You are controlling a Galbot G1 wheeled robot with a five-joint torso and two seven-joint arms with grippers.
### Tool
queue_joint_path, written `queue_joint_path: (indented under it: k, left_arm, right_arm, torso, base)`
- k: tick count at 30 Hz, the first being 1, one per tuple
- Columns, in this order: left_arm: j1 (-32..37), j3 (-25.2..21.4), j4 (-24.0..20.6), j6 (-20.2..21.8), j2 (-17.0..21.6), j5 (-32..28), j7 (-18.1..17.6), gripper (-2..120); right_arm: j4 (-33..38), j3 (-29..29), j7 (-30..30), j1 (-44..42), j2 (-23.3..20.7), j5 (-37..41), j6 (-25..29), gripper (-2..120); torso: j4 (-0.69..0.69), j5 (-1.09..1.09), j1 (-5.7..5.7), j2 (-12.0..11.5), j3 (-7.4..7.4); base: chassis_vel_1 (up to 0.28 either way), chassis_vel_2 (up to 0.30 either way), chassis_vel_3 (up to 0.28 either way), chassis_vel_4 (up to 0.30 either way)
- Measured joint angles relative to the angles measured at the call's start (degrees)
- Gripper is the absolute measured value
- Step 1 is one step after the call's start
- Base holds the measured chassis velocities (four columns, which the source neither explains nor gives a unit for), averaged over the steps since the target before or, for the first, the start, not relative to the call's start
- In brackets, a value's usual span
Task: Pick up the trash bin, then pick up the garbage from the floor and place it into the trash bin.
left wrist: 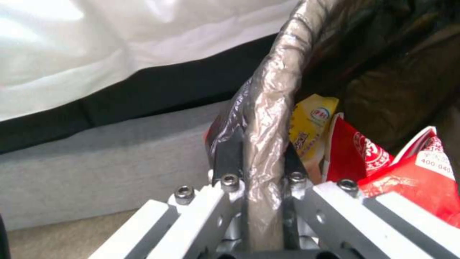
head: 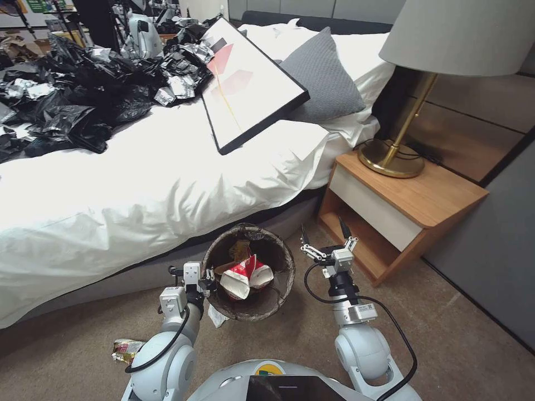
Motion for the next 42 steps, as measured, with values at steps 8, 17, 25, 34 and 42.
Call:
queue_joint_path:
  k: [8, 17, 25, 34, 42]
  left_arm:
    - [0.06, -0.04, -0.10, 0.07, 0.11, -0.03, 0.13, 0]
    - [0.13, -0.10, -0.13, 0.14, 0.09, -0.08, 0.32, 0]
    - [0.35, -0.20, -0.13, 0.15, 0.07, -0.08, 0.52, 0]
    - [0.64, -0.48, -0.34, 0.09, 0.04, -0.08, 0.68, 0]
    - [0.75, -0.53, -0.41, -0.01, -0.04, -0.05, 0.81, 0]
  right_arm:
    - [-0.04, -0.03, -0.18, 0.48, -0.18, 0.28, -0.30, 100]
    - [-0.29, -0.15, -0.52, 0.58, -0.17, 0.36, -0.35, 100]
    - [-0.30, -0.31, -0.92, 0.18, -0.01, 0.34, -0.08, 100]
    - [-0.29, -0.33, -1.14, 0.33, 0.05, 0.33, 0.01, 100]
    - [-0.30, -0.19, -1.27, 0.61, 0.00, 0.36, 0.04, 100]
  torso:
    - [0.00, 0.00, 0.00, 0.00, 0.00]
    - [0.00, 0.00, 0.00, 0.00, 0.00]
    - [0.00, 0.00, 0.00, 0.00, 0.00]
    - [0.00, 0.00, 0.00, 0.00, 0.00]
    - [0.00, 0.00, 0.00, 0.00, 0.00]
  base:
    - [0.057, 0.057, 0.050, 0.052]
    - [0.048, 0.046, 0.053, 0.057]
    - [0.053, 0.049, 0.042, 0.063]
    - [0.055, 0.049, 0.056, 0.061]
    - [0.060, 0.048, 0.060, 0.049]
